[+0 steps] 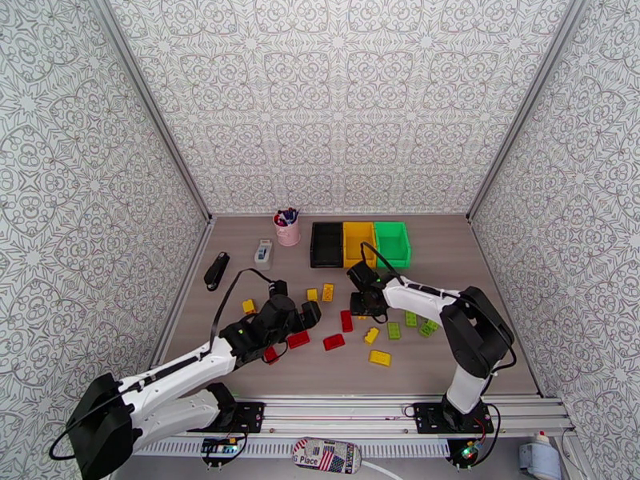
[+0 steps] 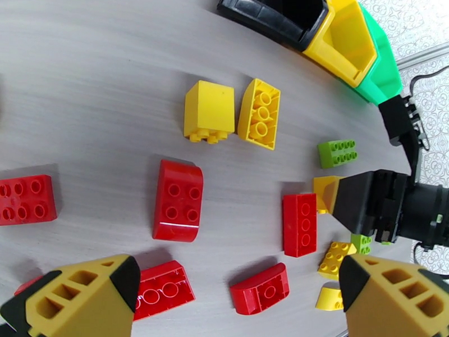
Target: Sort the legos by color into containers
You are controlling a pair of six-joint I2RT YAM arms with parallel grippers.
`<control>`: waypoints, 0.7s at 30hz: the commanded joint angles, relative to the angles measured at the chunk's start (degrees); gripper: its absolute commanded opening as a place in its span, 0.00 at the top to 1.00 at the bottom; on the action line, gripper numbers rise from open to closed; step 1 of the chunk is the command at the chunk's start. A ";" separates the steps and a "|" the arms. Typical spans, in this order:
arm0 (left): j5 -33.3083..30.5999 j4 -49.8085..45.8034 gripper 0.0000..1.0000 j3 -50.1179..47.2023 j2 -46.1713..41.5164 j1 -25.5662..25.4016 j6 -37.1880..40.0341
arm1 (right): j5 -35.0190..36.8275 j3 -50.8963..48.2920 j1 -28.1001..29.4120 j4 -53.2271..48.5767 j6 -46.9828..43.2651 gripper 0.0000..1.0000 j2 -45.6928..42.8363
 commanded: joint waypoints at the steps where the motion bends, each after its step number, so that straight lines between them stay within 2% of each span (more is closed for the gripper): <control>1: 2.25 1.07 0.01 2.05 1.50 -0.47 0.37 | 0.84 1.21 0.34 -0.55 0.21 0.68 -0.85; 5: 4.57 2.37 0.01 5.49 4.06 -0.28 2.67 | 0.48 0.42 0.28 -1.00 -0.13 0.71 -5.09; 9: 10.05 4.07 0.01 10.63 8.60 1.87 5.09 | 0.47 0.58 -1.17 -2.40 -1.09 0.73 -9.95; 15: 18.02 6.84 0.01 20.49 16.85 6.26 7.73 | 0.00 5.43 -8.61 -5.75 -4.81 0.75 -13.14; 21: 20.81 0.79 0.01 36.15 27.07 7.47 11.19 | -0.59 17.02 -18.19 -8.36 -8.52 0.75 -8.02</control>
